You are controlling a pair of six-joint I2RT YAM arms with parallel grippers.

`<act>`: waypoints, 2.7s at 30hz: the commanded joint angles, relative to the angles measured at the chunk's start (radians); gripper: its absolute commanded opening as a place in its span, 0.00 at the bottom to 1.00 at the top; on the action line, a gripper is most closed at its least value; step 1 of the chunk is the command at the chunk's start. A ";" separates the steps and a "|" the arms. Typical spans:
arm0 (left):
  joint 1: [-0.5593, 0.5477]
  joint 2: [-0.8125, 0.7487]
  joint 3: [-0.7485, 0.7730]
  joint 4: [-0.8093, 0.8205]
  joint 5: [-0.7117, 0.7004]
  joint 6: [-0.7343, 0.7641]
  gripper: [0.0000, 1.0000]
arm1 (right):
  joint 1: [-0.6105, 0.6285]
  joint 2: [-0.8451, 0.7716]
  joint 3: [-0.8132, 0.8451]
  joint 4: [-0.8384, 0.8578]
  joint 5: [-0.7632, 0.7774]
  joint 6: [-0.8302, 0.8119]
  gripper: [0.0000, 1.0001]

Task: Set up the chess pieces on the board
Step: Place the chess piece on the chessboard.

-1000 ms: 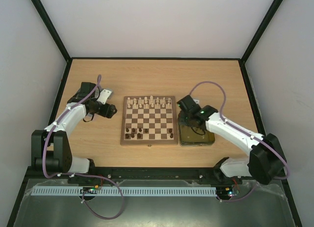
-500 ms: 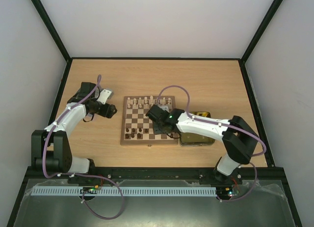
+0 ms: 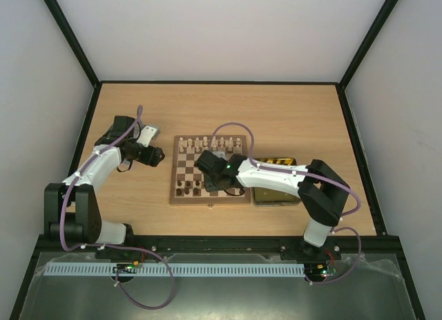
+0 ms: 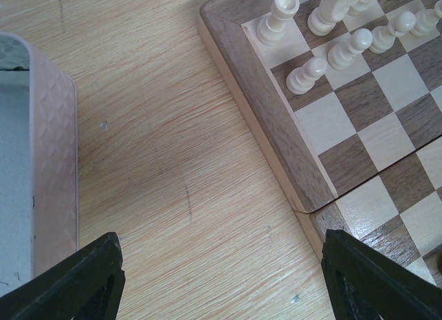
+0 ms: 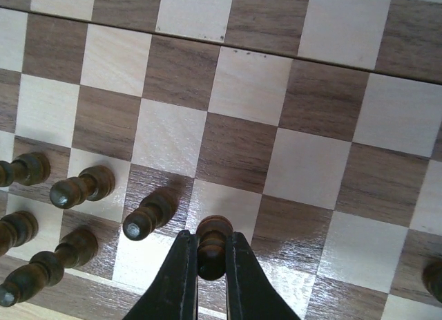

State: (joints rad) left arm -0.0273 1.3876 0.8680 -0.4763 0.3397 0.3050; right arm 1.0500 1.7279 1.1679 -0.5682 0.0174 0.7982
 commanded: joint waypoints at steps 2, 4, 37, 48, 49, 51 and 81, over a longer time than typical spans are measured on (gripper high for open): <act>0.006 -0.008 -0.015 0.005 0.007 0.003 0.79 | 0.012 0.022 0.021 0.007 0.012 0.011 0.02; 0.006 -0.008 -0.015 0.005 0.008 0.003 0.79 | 0.013 0.026 0.019 0.009 0.015 0.011 0.02; 0.006 -0.006 -0.009 0.004 0.013 0.002 0.79 | 0.012 0.056 0.063 -0.026 0.047 -0.004 0.07; 0.006 -0.013 -0.011 0.002 0.013 0.002 0.79 | 0.012 0.030 0.023 -0.022 0.038 0.006 0.04; 0.006 -0.013 -0.010 0.002 0.013 0.002 0.79 | 0.012 0.028 0.020 -0.021 0.037 0.007 0.04; 0.006 -0.013 -0.010 0.001 0.011 0.000 0.79 | 0.012 0.026 0.013 -0.019 0.035 0.007 0.04; 0.006 -0.005 -0.014 0.007 0.007 0.002 0.79 | 0.012 -0.015 0.049 -0.048 0.061 0.005 0.25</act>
State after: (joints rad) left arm -0.0273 1.3876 0.8642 -0.4763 0.3401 0.3050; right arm 1.0554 1.7634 1.1828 -0.5694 0.0273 0.7975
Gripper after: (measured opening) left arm 0.789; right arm 0.253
